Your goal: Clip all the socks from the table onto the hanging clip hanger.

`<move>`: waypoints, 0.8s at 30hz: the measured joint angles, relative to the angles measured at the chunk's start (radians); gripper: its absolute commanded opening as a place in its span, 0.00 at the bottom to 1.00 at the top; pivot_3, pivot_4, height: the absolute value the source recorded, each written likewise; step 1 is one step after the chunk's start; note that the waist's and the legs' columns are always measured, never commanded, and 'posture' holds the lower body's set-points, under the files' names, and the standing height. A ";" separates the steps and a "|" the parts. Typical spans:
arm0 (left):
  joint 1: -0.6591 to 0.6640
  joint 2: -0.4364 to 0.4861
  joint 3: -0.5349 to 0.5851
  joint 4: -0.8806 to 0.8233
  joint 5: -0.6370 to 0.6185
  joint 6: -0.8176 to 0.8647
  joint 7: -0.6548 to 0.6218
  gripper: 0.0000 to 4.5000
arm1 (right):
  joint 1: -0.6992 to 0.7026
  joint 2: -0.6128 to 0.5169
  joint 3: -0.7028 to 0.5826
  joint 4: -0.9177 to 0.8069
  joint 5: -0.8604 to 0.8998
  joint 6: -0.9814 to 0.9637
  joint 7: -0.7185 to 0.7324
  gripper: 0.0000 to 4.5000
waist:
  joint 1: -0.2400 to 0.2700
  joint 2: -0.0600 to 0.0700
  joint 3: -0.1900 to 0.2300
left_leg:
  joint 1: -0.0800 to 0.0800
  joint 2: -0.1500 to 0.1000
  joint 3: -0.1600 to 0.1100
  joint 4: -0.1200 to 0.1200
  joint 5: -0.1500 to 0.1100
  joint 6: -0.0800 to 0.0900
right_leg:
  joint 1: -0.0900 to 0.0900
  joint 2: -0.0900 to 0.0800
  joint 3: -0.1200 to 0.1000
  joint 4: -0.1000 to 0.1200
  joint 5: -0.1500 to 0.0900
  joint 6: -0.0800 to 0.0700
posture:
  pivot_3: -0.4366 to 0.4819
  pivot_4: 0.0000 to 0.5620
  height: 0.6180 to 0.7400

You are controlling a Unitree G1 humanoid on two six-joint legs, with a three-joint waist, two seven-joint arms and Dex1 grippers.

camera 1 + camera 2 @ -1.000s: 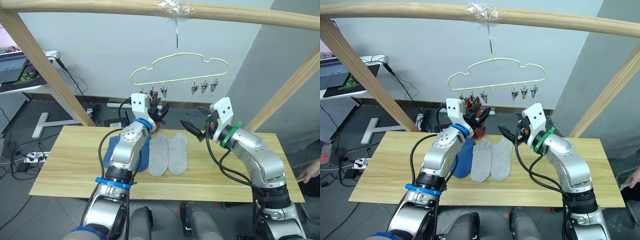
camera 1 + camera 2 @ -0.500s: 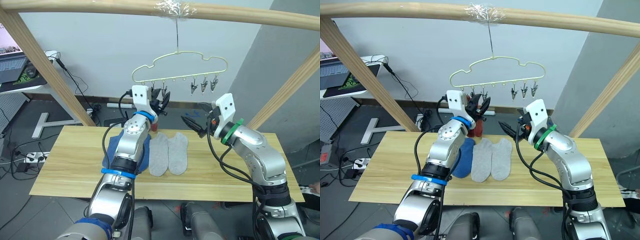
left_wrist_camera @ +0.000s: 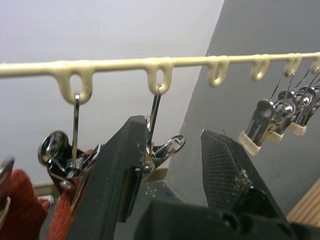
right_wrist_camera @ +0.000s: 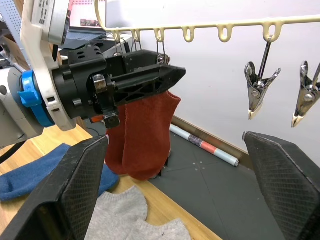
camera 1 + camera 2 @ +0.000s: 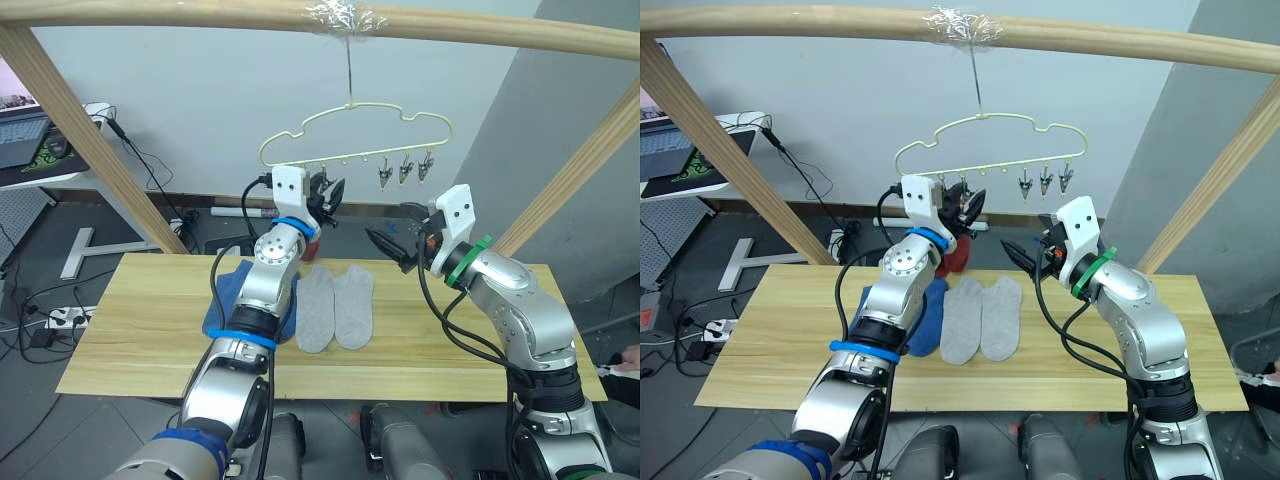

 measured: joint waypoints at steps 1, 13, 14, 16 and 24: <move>-0.001 0.000 0.000 0.002 0.004 -0.003 0.001 0.45 | 0.000 0.000 0.000 0.000 0.002 0.000 -0.002 1.00 | 0.000 0.000 0.000 | 0.000 0.000 0.000 0.000 0.000 0.000 | 0.000 0.000 0.000 0.000 0.000 0.000 | 0.35 0.39 1.00; -0.004 0.003 0.001 0.023 0.029 -0.023 0.015 0.45 | 0.000 -0.003 0.000 0.000 0.012 0.000 -0.007 1.00 | 0.000 0.000 0.000 | 0.000 0.000 0.000 0.002 0.000 0.000 | 0.000 0.000 0.000 0.002 0.000 0.000 | 0.35 0.39 1.00; -0.004 0.005 0.001 0.023 0.032 -0.024 0.018 0.45 | 0.000 -0.004 0.000 0.000 0.012 0.000 -0.007 1.00 | 0.000 0.000 0.000 | 0.000 0.000 0.000 0.003 0.000 0.000 | 0.000 0.000 0.000 0.003 0.000 0.000 | 0.35 0.39 1.00; -0.004 0.008 0.001 0.023 0.034 -0.024 0.021 0.45 | 0.000 -0.006 0.000 0.000 0.012 0.000 -0.007 1.00 | 0.000 0.000 0.000 | 0.000 0.000 0.000 0.004 0.000 0.000 | 0.000 0.000 0.000 0.004 0.000 0.000 | 0.35 0.39 1.00; -0.004 0.009 0.002 0.022 0.035 -0.025 0.021 0.00 | 0.000 -0.006 0.000 0.000 0.013 0.000 -0.007 1.00 | -0.001 0.000 0.000 | 0.001 0.000 0.000 0.008 0.000 0.000 | 0.000 0.000 0.000 0.010 0.000 0.000 | 0.35 0.36 1.00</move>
